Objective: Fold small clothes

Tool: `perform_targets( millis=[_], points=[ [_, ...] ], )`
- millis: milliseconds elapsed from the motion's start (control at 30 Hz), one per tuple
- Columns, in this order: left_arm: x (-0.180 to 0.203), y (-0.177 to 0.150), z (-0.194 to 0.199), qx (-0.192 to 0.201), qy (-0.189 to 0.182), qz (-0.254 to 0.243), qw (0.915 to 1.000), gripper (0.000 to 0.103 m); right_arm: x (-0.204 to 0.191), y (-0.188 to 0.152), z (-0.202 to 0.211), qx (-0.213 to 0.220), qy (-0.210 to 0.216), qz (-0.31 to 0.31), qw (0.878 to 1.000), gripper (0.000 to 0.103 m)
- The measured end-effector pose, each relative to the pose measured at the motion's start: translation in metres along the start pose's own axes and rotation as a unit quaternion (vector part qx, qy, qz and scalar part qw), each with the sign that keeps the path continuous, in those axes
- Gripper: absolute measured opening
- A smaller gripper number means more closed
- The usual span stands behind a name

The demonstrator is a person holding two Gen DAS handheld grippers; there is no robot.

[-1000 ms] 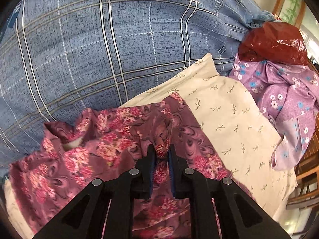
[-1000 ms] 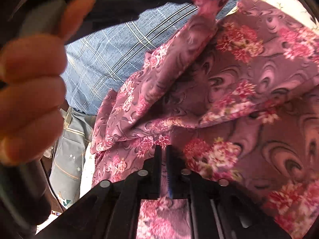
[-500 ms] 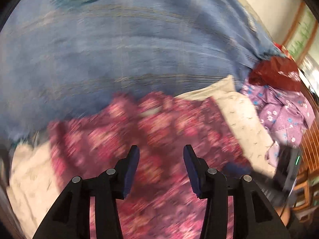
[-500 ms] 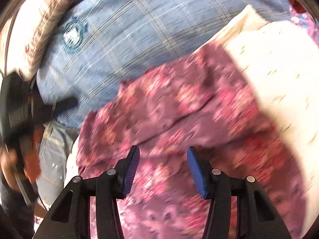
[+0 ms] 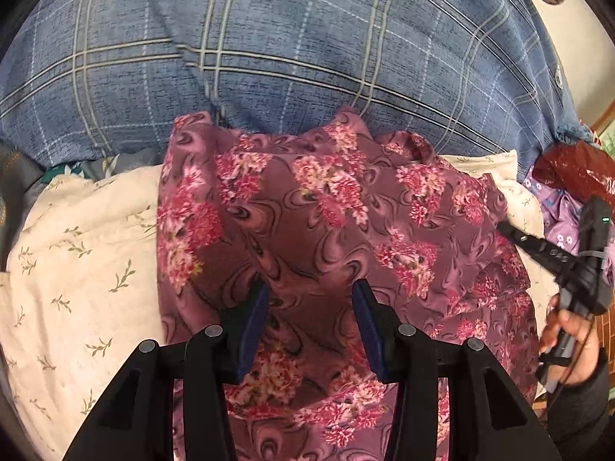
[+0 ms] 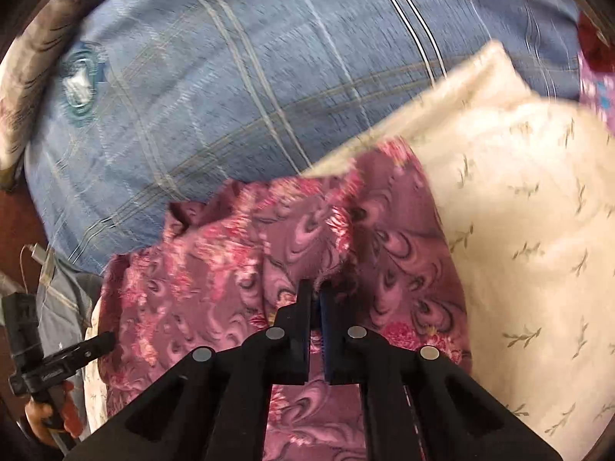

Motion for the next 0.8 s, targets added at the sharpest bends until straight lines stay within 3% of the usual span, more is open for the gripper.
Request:
perform_targets(
  millis=[167,400,667,800],
  points=[
    [0.011,0.006,-0.016,0.000,-0.002,-0.009,1.0000,0.044,-0.013,0.001,0.042,0.044,-0.010,0.031,0.998,0.003],
    [0.020,-0.002,-0.037,-0.005,0.019,-0.026,0.9995,0.044,-0.006,-0.015,0.028,0.013,-0.064,0.055,0.996,0.003],
    [0.024,-0.003,-0.036,0.000,0.025,-0.032,0.9992,0.044,0.000,-0.020,0.017,0.004,-0.076,0.063,0.995,0.003],
    [0.021,-0.004,-0.019,0.019,0.017,-0.034,0.9991,0.044,-0.001,-0.019,0.030,0.020,-0.073,0.062,0.995,0.003]
  ],
)
Point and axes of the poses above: each gripper's, at about its wrist camera, not at the fingertips, and z roughly against the way its jaws point, x to its right, y to its top, the point moved 1 cm from there along -z, roughly the way its jaws point, and after that the axes turned 8 degrees about y, right-handed, at the moved point
